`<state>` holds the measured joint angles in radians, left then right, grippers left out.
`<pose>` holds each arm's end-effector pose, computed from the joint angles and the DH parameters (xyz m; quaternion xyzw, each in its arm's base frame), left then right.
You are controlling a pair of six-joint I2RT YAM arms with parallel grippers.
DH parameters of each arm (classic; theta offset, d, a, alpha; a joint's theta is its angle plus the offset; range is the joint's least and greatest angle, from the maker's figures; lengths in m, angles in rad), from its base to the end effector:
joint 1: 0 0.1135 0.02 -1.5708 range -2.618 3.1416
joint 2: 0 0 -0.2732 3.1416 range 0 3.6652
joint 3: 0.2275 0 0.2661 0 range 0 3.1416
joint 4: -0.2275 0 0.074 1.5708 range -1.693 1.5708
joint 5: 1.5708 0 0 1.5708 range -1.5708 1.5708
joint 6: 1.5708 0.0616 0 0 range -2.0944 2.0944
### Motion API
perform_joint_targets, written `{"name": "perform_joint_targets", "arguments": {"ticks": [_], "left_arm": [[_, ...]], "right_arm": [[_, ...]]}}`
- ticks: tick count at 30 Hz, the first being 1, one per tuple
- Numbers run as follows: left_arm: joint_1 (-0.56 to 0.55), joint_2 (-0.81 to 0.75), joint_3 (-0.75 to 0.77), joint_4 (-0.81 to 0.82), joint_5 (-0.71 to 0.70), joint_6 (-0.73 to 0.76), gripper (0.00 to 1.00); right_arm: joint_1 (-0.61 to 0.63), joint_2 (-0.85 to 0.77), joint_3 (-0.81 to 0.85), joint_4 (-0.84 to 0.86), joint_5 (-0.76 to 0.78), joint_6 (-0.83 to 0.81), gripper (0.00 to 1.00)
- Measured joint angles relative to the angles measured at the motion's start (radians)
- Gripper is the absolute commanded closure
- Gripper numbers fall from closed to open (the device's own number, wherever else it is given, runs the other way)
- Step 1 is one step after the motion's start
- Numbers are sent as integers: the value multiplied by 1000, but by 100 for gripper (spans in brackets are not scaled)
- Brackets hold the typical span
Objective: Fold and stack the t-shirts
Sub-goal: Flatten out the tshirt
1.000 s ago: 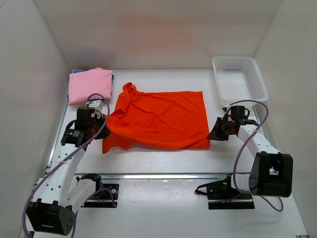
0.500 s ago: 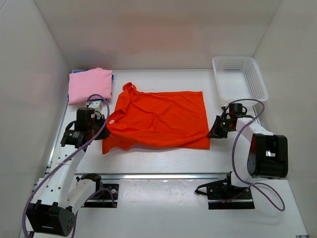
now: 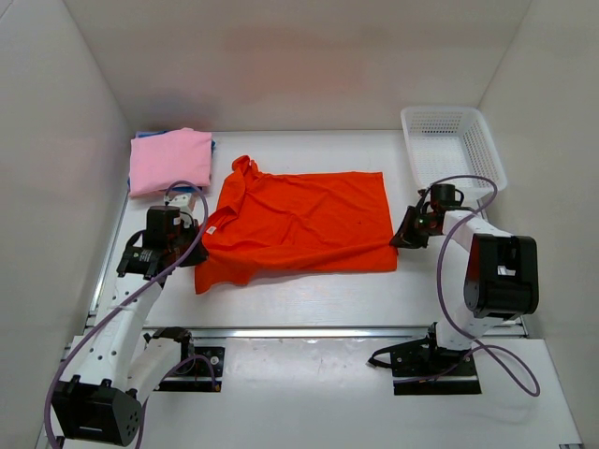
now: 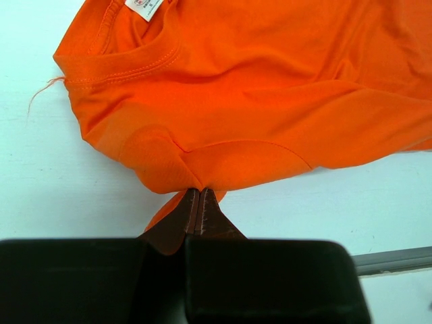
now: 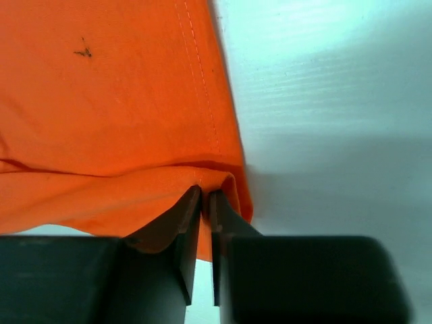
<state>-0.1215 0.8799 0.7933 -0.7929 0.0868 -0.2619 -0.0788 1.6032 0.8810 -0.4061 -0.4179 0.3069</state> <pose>0.1936 -0.0290 0.2571 -0.0513 0.9387 -0.1046 0.3245 0.3198 -0.0002 0.1425 0.1382 0.9454 0.2255 0.1903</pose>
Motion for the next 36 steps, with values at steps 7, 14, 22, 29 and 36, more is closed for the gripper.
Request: {"name": "perform_joint_targets", "arguments": {"ticks": [7, 14, 22, 29, 36], "left_arm": [[2, 0, -4, 9, 1, 1, 100], [2, 0, -18, 16, 3, 0, 100], [0, -2, -32, 32, 12, -5, 100], [0, -21, -35, 36, 18, -9, 100], [0, -33, -35, 36, 19, -13, 100]], "right_arm": [[22, -4, 0, 11, 47, 26, 50], [62, -180, -40, -33, 140, 34, 53], [34, -396, -255, -57, 153, 51, 53], [96, -384, -337, -26, 153, 99, 53], [145, -315, -320, 80, 138, 142, 55]]}}
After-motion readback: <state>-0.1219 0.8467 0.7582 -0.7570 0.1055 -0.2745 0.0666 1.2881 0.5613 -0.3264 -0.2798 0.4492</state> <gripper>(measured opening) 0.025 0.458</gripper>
